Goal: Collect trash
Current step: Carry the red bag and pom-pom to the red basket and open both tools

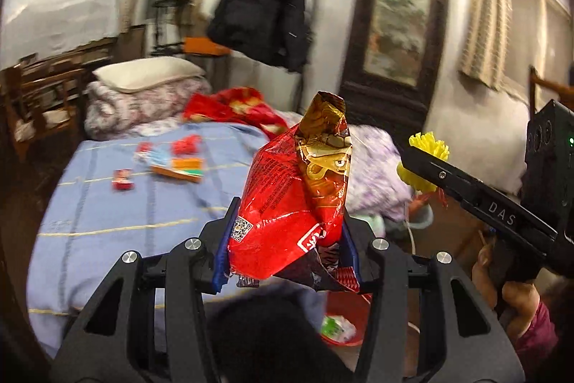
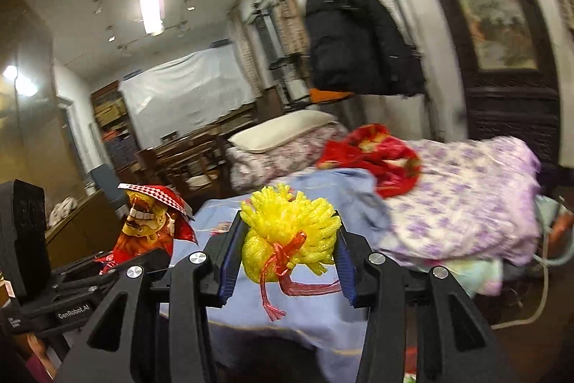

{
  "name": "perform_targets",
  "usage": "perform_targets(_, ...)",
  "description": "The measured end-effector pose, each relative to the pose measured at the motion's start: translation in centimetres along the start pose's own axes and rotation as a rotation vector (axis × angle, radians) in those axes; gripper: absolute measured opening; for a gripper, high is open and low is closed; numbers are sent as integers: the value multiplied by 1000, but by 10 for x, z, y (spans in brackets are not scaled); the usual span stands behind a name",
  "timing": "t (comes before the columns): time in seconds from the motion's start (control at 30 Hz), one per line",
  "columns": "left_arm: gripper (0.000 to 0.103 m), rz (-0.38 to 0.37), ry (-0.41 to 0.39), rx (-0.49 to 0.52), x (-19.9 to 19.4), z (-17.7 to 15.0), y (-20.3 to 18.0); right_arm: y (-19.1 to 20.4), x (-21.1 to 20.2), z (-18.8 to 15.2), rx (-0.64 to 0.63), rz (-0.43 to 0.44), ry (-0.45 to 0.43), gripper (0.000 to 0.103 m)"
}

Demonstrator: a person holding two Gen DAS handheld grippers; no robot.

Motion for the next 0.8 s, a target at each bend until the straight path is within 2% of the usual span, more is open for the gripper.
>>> perform_targets(0.2, 49, -95, 118, 106, 58, -17, -65, -94, -11, -23, 114, -138, 46, 46)
perform_targets(0.33, 49, -132, 203, 158, 98, -42, -90, -149, -12, -47, 214, -191, 70, 46)
perform_targets(0.63, 50, -198, 421, 279, 198, -105, -144, -229, -1, -111, 347, -281, 140, 46)
perform_targets(0.7, 56, -205, 470, 303, 216, -122, -153, -240, 0, -124, 369, -293, 157, 46)
perform_targets(0.77, 75, -197, 500, 311, 228, -134, -159, -251, 2, -135, 393, -303, 170, 46)
perform_targets(0.8, 78, -194, 509, 311, 230, -137, -159, -255, 2, -138, 401, -306, 175, 46)
Point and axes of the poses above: each gripper's, at about its wrist camera, not at the fingertips, and x roughly the way its jaws point, y to its left, z to its top, the point moved 2 cm from there along x, roughly the way its jaws point, and after that the axes turned 2 degrees about z, right-handed, at the moved point
